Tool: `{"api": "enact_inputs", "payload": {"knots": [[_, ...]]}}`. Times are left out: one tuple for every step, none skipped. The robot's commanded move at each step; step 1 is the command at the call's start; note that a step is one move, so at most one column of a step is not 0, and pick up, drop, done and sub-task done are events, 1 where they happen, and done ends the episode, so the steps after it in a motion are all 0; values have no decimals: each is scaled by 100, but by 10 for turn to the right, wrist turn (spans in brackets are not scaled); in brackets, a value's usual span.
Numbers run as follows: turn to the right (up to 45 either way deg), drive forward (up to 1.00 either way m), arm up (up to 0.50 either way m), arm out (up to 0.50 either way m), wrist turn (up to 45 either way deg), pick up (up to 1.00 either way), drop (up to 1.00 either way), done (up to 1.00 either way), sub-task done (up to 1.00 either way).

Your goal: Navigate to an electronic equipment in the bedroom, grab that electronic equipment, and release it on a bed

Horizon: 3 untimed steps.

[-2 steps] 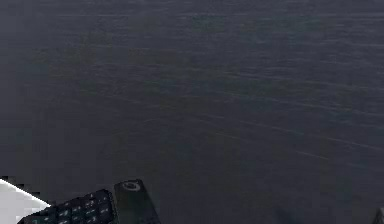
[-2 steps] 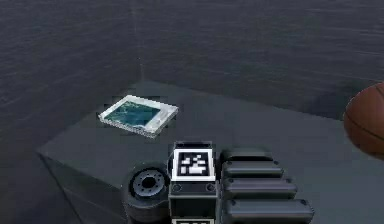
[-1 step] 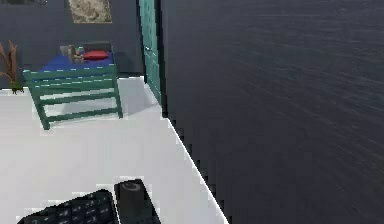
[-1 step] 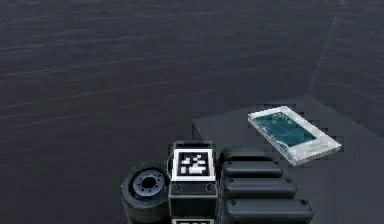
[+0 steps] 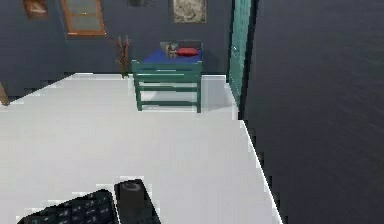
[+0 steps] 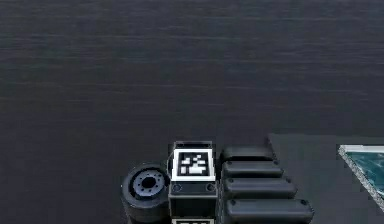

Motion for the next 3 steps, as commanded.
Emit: {"api": "enact_inputs", "payload": {"knots": [[0,20,0,0,0,0,0,0,0],[-300,0,0,0,0,0,0,0,0],[0,100,0,0,0,0,0,0,0]]}}
